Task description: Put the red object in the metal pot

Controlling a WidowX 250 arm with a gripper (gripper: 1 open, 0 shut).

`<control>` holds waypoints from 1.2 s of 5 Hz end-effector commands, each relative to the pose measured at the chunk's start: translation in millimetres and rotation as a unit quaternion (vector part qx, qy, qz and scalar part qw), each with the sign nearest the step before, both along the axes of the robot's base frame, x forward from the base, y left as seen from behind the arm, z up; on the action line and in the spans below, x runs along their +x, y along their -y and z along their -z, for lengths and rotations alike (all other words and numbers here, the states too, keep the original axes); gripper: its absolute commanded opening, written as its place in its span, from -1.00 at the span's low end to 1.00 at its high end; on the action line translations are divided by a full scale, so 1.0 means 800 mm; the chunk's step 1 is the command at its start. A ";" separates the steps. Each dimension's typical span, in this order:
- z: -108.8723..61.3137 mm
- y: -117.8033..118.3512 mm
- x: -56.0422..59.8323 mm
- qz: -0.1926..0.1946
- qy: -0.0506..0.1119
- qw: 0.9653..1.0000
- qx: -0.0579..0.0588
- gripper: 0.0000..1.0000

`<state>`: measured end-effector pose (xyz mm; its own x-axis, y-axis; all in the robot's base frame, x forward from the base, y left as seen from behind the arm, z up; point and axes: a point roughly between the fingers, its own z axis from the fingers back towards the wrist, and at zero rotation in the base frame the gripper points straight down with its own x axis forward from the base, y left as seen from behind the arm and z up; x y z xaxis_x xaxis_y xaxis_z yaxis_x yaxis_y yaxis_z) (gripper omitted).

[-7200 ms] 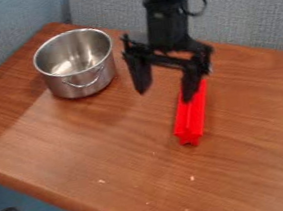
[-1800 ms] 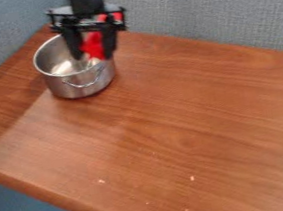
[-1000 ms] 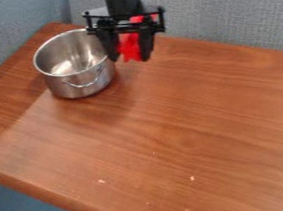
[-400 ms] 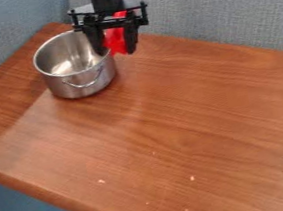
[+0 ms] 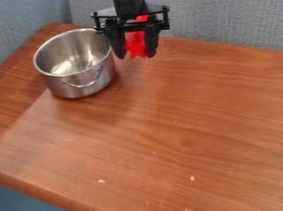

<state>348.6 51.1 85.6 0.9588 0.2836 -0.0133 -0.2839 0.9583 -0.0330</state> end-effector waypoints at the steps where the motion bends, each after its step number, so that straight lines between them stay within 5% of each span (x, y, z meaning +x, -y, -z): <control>1: -0.027 -0.027 0.010 -0.029 0.034 0.999 0.009 -1.00; 3: -0.030 -0.104 0.003 -0.108 0.031 0.993 0.020 -1.00; 6: -0.017 -0.119 -0.002 -0.124 0.018 0.992 0.021 -1.00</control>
<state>344.8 142.6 86.6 0.8609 0.5087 -0.0027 -0.5087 0.8609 -0.0084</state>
